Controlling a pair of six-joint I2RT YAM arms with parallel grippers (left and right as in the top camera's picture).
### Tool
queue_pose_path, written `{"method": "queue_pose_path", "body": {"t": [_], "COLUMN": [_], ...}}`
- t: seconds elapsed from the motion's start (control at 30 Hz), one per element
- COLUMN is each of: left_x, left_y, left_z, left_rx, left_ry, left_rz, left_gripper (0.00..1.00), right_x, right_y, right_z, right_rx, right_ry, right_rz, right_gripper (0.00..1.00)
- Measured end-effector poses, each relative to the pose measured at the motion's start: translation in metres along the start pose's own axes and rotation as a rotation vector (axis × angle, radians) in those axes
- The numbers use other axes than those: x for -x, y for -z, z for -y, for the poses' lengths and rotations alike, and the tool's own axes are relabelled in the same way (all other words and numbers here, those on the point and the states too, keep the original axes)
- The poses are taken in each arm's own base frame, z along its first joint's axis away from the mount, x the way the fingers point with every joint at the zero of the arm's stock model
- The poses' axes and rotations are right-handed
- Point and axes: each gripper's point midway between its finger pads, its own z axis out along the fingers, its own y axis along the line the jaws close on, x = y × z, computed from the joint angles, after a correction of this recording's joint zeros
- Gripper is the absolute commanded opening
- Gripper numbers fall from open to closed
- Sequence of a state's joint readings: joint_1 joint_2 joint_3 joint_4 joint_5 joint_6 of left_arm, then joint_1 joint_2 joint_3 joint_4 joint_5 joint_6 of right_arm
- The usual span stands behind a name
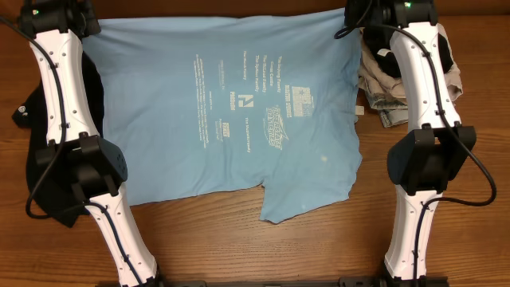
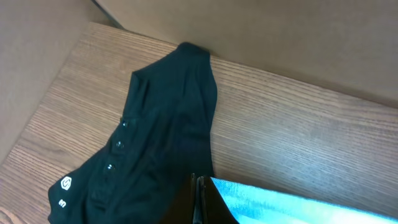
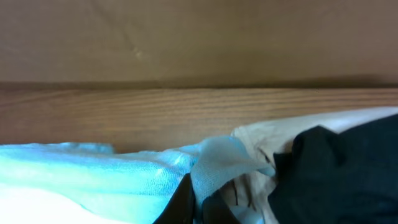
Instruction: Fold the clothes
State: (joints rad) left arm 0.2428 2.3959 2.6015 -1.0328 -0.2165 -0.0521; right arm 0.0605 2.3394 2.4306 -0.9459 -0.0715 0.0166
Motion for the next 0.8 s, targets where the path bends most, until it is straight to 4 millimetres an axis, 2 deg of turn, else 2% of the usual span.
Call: {"method": "queue_pose_path", "body": {"t": [0.1, 0.33, 0.43, 0.53, 0.77, 0.8], "left_x": [-0.013, -0.082, -0.100, -0.114, -0.160, -0.166], "left_y": [0.001, 0.015, 0.020, 0.019, 0.004, 0.002], "left_z": [0.000, -0.006, -0.008, -0.008, -0.007, -0.006], "left_rx": [-0.001, 0.011, 0.012, 0.015, 0.020, 0.020], "left_ry": [-0.011, -0.070, -0.081, -0.092, -0.123, -0.127], "left_rz": [-0.053, -0.339, -0.417, -0.469, -0.615, -0.632], "left_gripper": [0.04, 0.04, 0.04, 0.04, 0.04, 0.08], "right_x": [-0.017, -0.076, -0.099, -0.115, -0.175, -0.180], "right_y": [0.001, 0.013, 0.021, 0.024, 0.020, 0.019], "right_z": [-0.002, -0.006, -0.007, -0.006, -0.001, 0.000], "right_rx": [0.012, 0.040, 0.040, 0.038, 0.018, 0.016], "right_ry": [-0.009, -0.046, -0.060, -0.070, -0.097, -0.099], "right_rz": [-0.069, -0.318, -0.414, -0.482, -0.683, -0.697], "right_gripper": [0.04, 0.04, 0.04, 0.04, 0.04, 0.06]}}
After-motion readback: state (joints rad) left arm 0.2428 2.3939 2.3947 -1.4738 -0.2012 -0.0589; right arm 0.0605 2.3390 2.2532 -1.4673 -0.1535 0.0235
